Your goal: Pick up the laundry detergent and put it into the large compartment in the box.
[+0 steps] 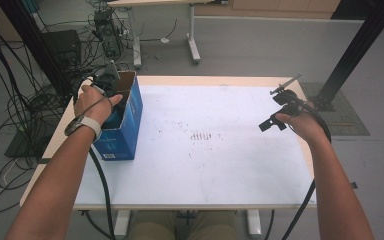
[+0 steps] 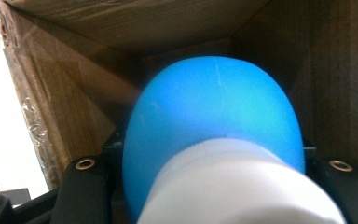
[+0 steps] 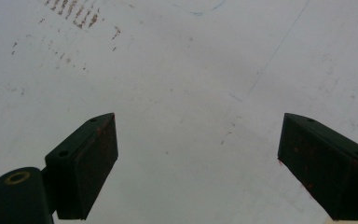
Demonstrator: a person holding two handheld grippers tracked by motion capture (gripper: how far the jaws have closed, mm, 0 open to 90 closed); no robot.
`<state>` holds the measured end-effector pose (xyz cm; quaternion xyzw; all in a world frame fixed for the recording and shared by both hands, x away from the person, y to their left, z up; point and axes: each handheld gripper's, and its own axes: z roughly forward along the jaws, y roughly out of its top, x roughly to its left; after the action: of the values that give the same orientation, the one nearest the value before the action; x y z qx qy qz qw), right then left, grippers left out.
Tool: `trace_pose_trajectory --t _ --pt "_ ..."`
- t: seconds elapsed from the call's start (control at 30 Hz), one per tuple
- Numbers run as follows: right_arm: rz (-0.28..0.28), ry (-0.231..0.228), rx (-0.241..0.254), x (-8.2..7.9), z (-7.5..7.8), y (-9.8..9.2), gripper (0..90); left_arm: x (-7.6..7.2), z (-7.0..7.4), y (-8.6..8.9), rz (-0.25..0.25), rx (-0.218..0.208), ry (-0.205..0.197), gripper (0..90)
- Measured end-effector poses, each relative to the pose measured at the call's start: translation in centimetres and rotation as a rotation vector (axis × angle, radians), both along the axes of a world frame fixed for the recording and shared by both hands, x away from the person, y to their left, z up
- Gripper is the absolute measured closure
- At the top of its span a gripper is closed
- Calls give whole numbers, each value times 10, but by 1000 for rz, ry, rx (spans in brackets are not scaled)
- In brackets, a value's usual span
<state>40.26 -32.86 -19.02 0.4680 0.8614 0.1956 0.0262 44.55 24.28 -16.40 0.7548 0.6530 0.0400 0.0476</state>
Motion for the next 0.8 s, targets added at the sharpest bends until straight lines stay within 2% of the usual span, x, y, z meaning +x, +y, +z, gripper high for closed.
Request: trace_pose_trajectory --t 0.17,0.37,0.6,0.8 --pt "-1 0 -1 0 0 0 120 0 0 2 -2 -6 0 388" --pt "-4 1 -1 -1 0 1 120 -1 0 1 0 -11 -7 330" --pt "-3 -1 -3 -2 1 0 121 -2 1 4 -15 -25 -16 291" --pt "-3 0 -5 -2 1 2 121 0 2 8 -33 -35 -8 285"
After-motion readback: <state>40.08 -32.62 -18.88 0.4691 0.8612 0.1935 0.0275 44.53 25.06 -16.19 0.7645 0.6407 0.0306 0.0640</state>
